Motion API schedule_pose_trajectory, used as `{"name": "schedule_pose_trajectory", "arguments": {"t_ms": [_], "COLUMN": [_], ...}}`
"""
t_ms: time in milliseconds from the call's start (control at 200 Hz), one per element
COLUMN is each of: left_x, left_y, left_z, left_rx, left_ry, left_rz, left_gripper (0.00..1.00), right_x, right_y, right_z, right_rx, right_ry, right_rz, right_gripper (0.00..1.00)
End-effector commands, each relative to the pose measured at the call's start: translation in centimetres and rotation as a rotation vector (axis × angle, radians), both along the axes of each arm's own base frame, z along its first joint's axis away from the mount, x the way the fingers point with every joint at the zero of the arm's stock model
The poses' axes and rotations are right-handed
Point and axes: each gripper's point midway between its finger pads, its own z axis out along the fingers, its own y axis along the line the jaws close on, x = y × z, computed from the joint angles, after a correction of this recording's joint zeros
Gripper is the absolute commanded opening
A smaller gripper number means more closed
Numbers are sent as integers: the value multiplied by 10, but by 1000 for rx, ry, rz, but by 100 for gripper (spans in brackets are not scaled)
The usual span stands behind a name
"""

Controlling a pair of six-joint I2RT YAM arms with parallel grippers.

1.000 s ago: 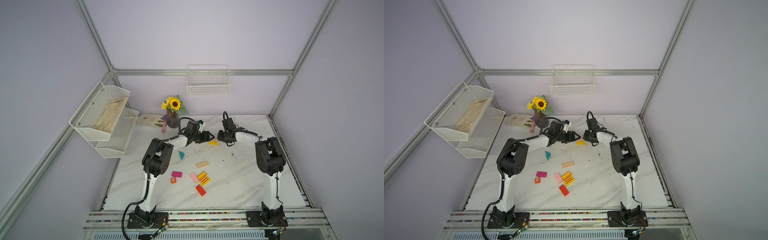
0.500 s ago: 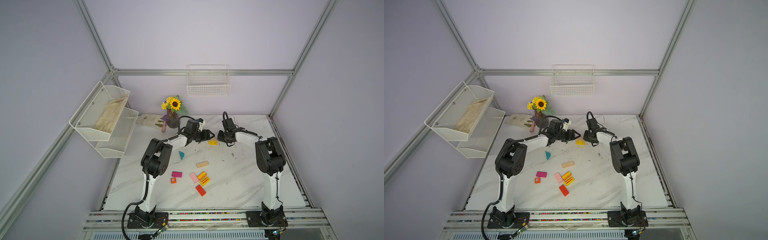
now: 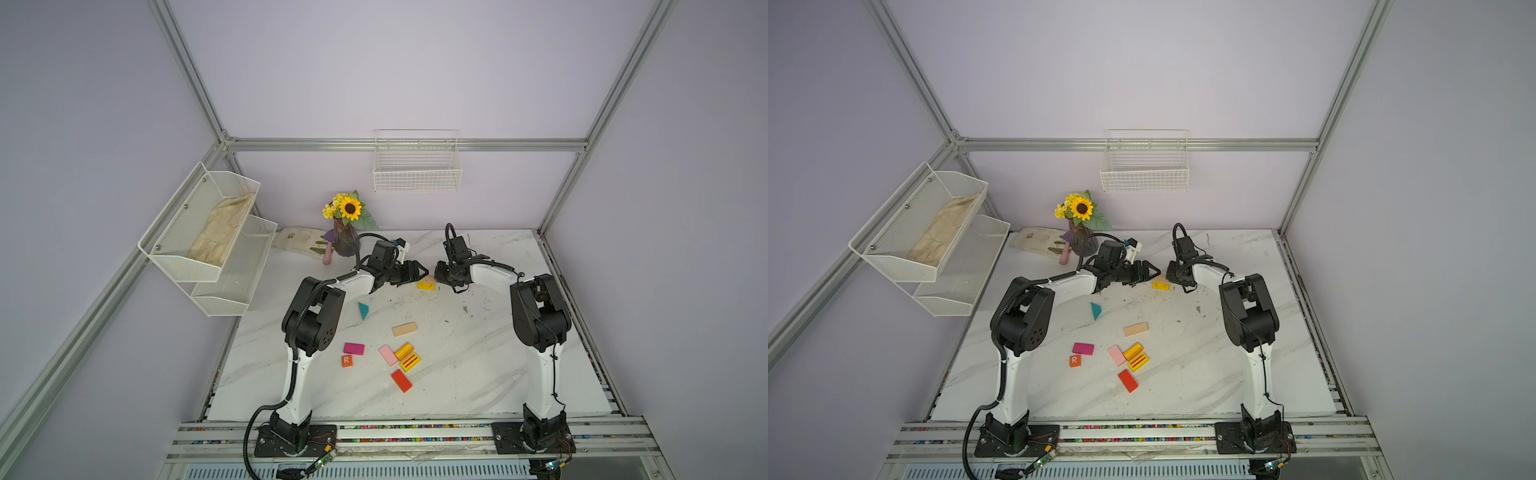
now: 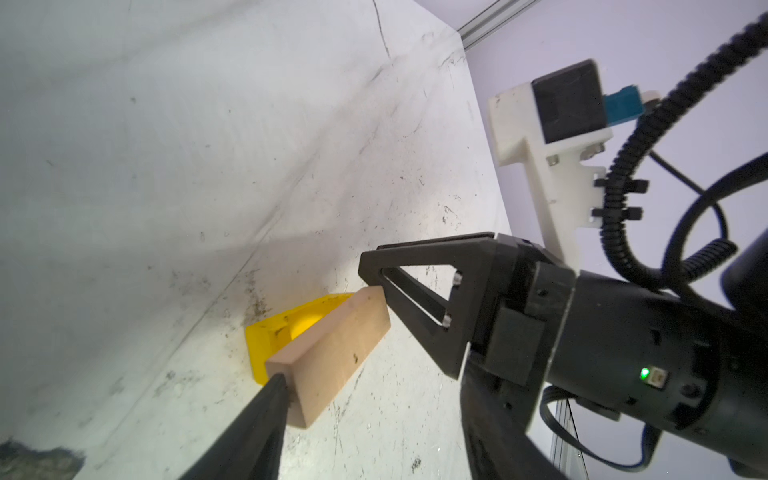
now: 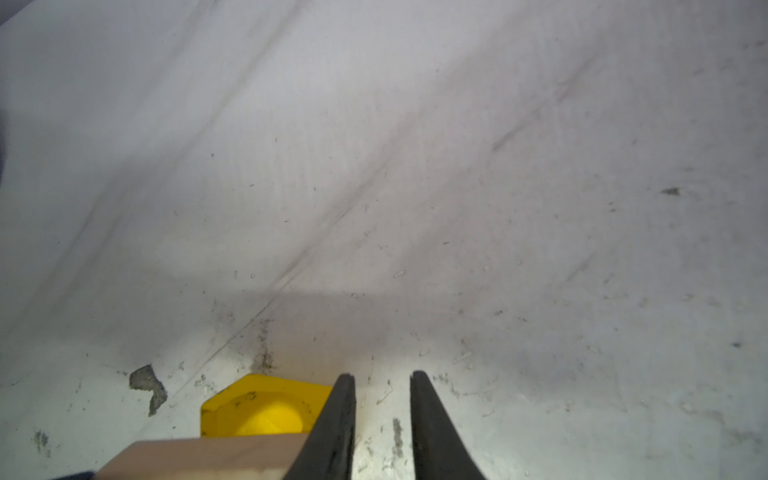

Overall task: Build the wood block tower
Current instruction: 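Hold the wood block on the arch with both grippers, aligning it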

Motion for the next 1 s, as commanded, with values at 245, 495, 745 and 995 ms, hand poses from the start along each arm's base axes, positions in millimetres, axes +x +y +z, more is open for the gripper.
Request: {"name": "schedule_pose_trajectory", "arguments": {"t_ms": [245, 495, 745, 995], "left_x": [-7, -8, -5, -4], "left_y": [2, -2, -5, -8], "left_z": [0, 8, 10, 8], "left_rx": [17, 1, -8, -14], "left_ry": [-4, -17, -19, -13], "left_rz": [9, -8, -19, -25], "left_gripper": [66, 66, 66, 67], "right_x": [-2, -4, -7, -9], "right_y": [3, 0, -5, -3], "right_z": [-2, 0, 2, 2], "right_rx": [1, -12, -18, -7], "right_ry": [13, 5, 0, 3], "right_rz": [-4, -18, -31, -25], "right_gripper": [29, 29, 30, 31]}}
